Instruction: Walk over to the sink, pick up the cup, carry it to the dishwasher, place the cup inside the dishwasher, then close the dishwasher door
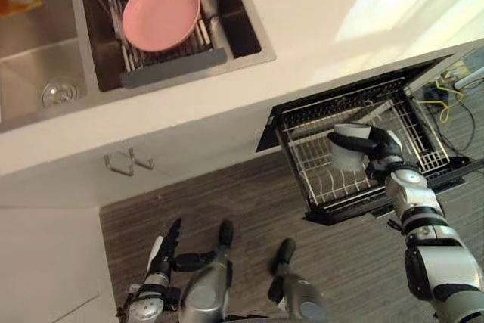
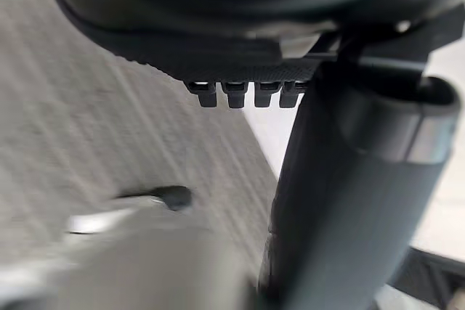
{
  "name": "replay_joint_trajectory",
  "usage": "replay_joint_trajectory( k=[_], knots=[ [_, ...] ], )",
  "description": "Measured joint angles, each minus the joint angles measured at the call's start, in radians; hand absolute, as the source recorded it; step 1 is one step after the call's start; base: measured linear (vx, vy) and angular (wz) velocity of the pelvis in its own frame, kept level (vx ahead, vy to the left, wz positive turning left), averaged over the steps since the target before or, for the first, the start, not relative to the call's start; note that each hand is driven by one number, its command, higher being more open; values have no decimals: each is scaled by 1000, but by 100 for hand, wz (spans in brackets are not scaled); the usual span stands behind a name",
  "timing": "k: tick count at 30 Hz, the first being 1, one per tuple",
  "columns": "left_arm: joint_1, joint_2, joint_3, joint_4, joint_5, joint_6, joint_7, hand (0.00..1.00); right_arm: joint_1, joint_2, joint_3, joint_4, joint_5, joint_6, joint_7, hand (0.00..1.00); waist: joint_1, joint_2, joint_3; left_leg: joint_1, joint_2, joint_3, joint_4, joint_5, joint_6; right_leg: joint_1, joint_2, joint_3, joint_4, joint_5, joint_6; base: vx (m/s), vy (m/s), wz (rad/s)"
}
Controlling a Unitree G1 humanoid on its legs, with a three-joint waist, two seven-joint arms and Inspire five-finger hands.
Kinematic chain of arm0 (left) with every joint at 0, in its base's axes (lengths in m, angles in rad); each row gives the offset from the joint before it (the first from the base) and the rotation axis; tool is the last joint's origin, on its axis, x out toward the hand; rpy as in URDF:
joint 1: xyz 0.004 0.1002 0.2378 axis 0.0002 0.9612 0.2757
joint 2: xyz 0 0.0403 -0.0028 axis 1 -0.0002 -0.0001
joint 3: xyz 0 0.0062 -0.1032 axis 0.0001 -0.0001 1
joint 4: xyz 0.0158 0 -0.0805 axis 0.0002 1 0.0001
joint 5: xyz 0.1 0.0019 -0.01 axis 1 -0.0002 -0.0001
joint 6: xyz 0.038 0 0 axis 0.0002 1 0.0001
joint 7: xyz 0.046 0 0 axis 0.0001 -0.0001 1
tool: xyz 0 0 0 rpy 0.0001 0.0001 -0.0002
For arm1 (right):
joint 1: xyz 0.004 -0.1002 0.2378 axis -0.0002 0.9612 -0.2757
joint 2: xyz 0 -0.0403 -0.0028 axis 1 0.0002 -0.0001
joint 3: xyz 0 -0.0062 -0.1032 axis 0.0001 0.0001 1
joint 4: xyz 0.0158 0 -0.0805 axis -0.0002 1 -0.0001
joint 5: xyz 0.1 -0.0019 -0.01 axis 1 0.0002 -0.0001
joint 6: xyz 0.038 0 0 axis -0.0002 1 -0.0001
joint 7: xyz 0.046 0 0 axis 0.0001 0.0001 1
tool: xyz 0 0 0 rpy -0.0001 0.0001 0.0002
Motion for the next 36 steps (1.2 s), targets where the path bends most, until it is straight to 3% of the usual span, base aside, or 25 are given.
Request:
replay_joint_trajectory(
  k=[2, 8, 14, 24, 25, 36],
  knots=[
    [-15, -8, 18, 10, -2, -11, 0, 100, -45, -24, 10, 42, -26, 2, 16, 0, 4, 16, 14, -22, 1, -25, 0, 15, -4, -12, 2, -7, 8, -1, -2, -52, 14, 29],
    [-28, -9, 37, 16, -19, -19, 3, 100, -140, -64, 18, 85, -104, 34, 53, 0, 24, 22, 42, -65, 7, -50, -6, 47, -30, -41, 14, -30, 8, -36, -28, -6, -42, 13],
    [-33, -9, 37, 18, -20, -34, 2, 100, -154, -74, 24, 140, -130, 70, 53, 0, 26, 28, 58, -78, 13, -80, -50, 89, -47, -81, 7, -56, 66, -111, -42, -8, -46, 14],
    [-38, -12, 32, 25, -39, -33, 2, 100, -204, -69, 21, 162, -134, 70, 78, 0, 26, 31, 60, -73, 20, -81, -71, 106, -44, -87, 13, -56, 66, -109, -35, 39, -35, 0],
    [-40, -12, 30, 26, -39, -31, 2, 100, -212, -66, 21, 162, -134, 66, 84, 100, 26, 32, 61, -71, 21, -81, -71, 106, -44, -86, 14, -56, 66, -110, -36, 0, 0, 0],
    [-49, -14, 16, 34, -39, -10, 0, 100, -232, -39, 27, 161, -118, 42, 150, 100, 28, 41, 65, -29, 28, -80, -98, 111, -50, -52, 22, -57, 54, -111, -38, 12, -8, 0]
  ],
)
